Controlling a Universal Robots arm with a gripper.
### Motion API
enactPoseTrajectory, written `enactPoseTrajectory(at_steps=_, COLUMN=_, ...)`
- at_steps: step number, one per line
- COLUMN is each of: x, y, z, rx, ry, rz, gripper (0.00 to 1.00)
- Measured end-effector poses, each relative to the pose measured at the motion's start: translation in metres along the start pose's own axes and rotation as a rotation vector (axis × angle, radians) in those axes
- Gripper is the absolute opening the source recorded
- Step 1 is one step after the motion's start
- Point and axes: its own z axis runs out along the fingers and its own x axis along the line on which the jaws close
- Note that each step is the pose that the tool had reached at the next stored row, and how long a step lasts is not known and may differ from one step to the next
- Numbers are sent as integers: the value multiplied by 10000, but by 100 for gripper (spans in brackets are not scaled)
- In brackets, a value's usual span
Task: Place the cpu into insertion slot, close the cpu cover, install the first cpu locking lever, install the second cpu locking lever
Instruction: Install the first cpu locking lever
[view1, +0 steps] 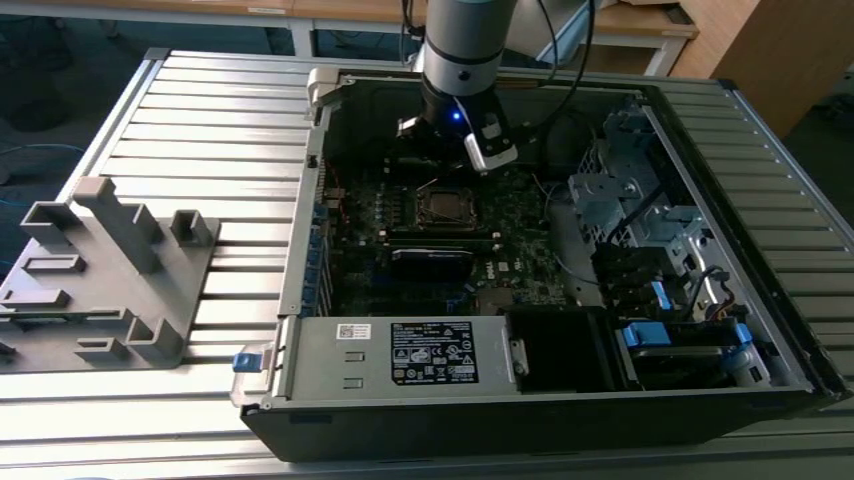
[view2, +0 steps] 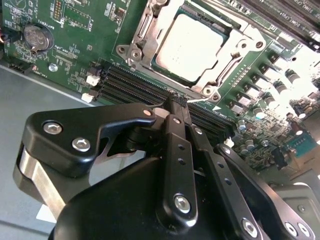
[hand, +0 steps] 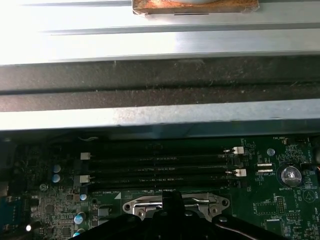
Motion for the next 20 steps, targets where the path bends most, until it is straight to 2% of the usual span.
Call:
enactPoseTrajectory(at_steps=7, x=0, y=0, z=5, rx=-10, ry=1, rz=0, gripper=11)
enactPoseTrajectory(at_steps=16, x=1, y=44, z=19, rx=-11, ry=1, rz=0, gripper=11)
enactPoseTrajectory(at_steps=20, x=-21, y=52, z=28, rx=-12, ry=0, rz=1, gripper=11)
